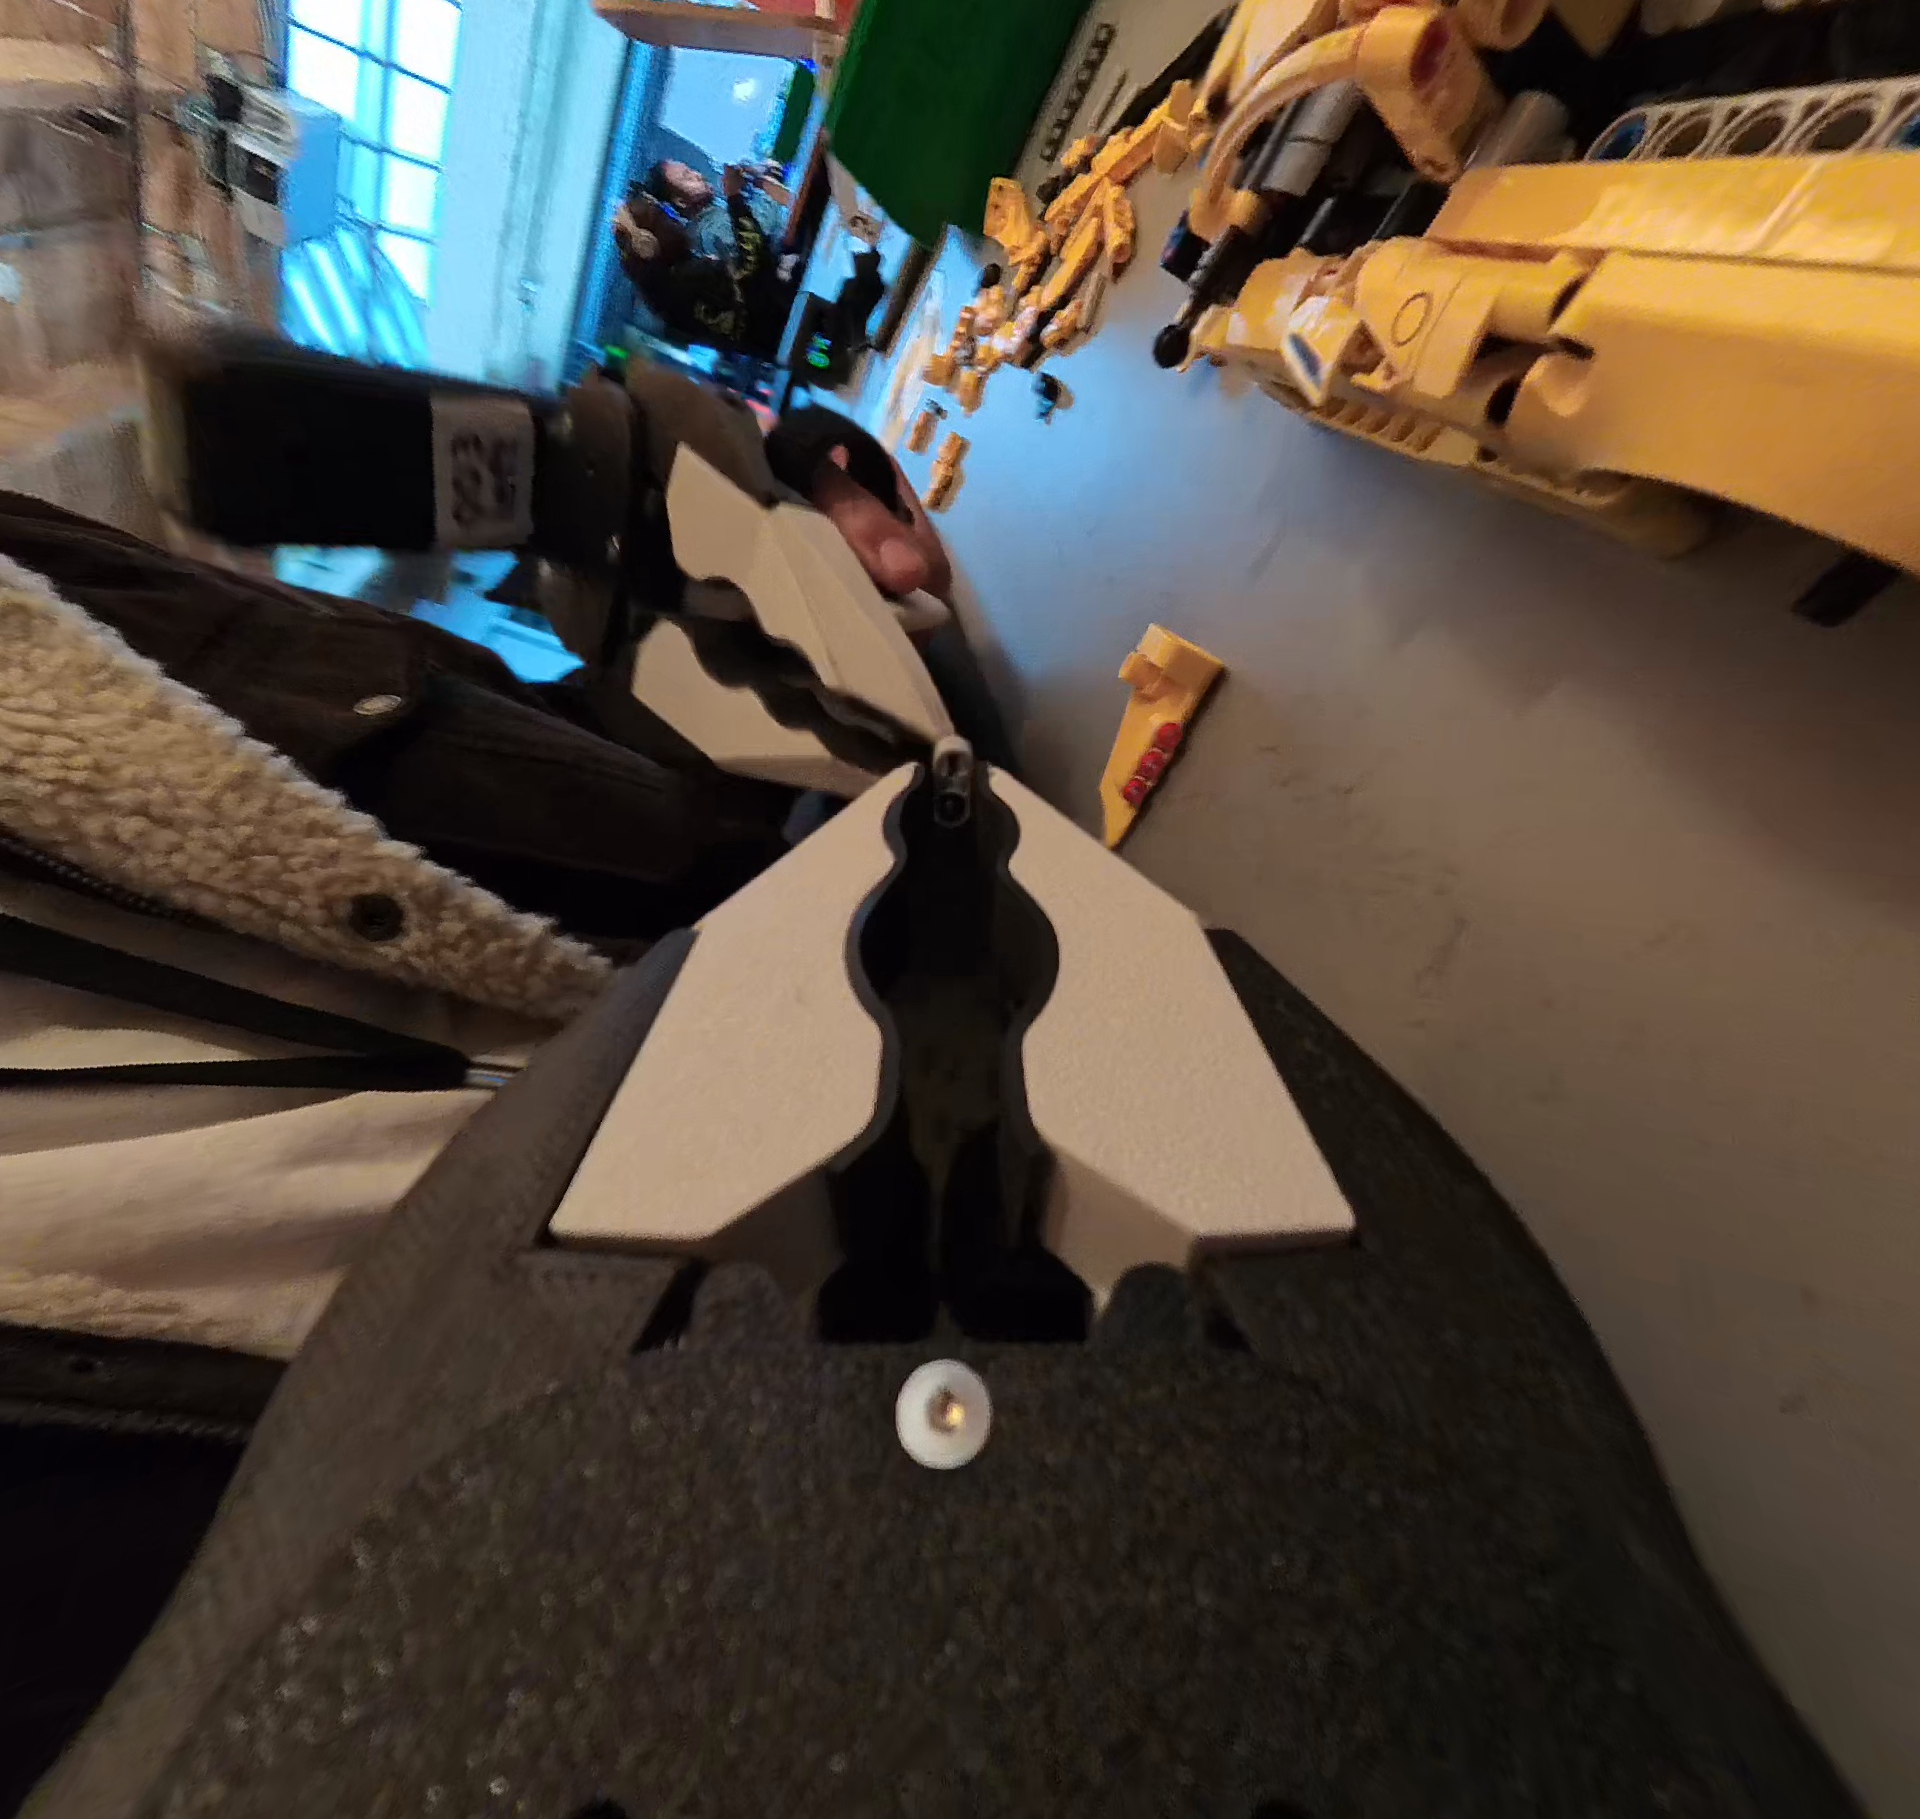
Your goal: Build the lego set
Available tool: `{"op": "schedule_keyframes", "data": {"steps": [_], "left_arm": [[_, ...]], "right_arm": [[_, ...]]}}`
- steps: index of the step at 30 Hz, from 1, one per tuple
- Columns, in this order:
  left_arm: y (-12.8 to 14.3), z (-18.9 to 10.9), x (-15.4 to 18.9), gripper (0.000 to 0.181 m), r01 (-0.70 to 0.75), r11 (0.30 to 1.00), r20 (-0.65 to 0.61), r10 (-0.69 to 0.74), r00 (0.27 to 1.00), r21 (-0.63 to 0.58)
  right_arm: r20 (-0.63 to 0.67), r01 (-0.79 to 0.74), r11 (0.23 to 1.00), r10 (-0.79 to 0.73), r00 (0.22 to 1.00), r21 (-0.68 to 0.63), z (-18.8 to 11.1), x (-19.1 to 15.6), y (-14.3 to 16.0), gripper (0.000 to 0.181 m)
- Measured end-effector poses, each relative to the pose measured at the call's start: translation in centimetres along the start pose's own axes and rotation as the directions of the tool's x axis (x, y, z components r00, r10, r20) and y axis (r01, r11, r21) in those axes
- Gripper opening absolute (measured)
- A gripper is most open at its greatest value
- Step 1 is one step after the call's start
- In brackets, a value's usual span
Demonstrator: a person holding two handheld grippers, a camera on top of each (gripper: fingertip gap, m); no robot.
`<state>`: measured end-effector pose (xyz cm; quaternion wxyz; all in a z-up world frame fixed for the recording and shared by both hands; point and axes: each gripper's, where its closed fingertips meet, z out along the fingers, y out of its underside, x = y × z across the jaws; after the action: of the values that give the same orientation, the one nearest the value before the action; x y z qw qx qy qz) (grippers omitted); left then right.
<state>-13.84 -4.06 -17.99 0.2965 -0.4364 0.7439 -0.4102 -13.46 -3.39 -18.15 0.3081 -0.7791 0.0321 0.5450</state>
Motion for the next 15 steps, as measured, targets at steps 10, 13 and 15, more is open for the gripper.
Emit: {"op": "schedule_keyframes", "data": {"steps": [10, 13, 15], "left_arm": [[6.6, -1.7, -3.7, 0.022, 0.278, 0.945, -0.096, -0.297, 0.95, -0.175], [6.7, -1.1, -2.7, 0.022, 0.263, 0.946, -0.192, -0.298, 0.935, -0.19], [6.9, -0.8, -2.5, 0.022, 0.233, 0.953, -0.226, -0.274, 0.935, -0.192]], "right_arm": [[-0.048, 0.015, 0.999, -0.013, 0.999, 0.036, 0.2, 0.3, 0.9, 0.006], [-0.053, 0.039, 0.998, -0.036, 0.998, 0.046, 0.1, 0.1, 0.8, 0.006], [-0.036, 0.023, 0.998, -0.022, 0.999, 0.051, 0.1, 0.1, 0.8, 0.006]]}}
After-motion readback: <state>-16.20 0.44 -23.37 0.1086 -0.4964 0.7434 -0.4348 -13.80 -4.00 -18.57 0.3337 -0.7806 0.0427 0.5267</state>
